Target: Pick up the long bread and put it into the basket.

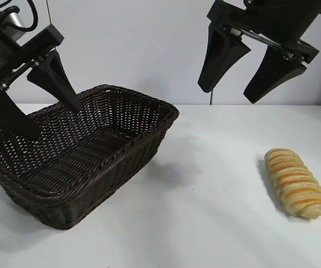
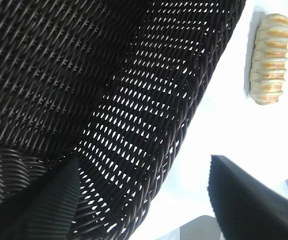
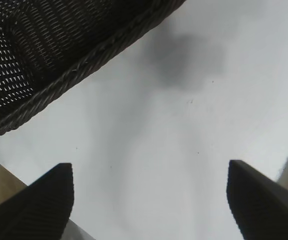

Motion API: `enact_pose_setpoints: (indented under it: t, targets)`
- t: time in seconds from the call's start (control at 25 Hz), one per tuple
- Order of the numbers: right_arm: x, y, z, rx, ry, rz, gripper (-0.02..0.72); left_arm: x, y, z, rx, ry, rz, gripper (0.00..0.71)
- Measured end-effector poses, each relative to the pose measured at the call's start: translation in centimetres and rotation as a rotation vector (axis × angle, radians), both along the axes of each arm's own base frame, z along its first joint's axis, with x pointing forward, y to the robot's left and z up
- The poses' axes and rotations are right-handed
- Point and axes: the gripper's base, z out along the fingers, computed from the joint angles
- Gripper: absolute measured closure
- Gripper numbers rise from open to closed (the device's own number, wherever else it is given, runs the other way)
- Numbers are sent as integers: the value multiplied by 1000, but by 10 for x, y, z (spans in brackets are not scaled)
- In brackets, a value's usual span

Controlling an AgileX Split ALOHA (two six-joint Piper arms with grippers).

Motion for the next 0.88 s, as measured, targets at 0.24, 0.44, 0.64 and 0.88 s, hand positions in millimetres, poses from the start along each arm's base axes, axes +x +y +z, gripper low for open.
enact_pose_setpoints:
  t: [0.24, 0.44, 0.64, 0.88]
  targets:
    - [0, 0, 0, 0, 0, 0, 102, 0, 0, 0, 1, -4, 3, 186]
    - [0, 0, 0, -3, -1, 1, 102, 0, 0, 0, -4, 3, 2, 186]
    - [0, -1, 0, -9, -5, 2, 102, -3, 0, 8, -16, -17, 3, 186]
    - [0, -1, 0, -10, -6, 1, 102, -16, 4, 40, -26, -88, 38, 186]
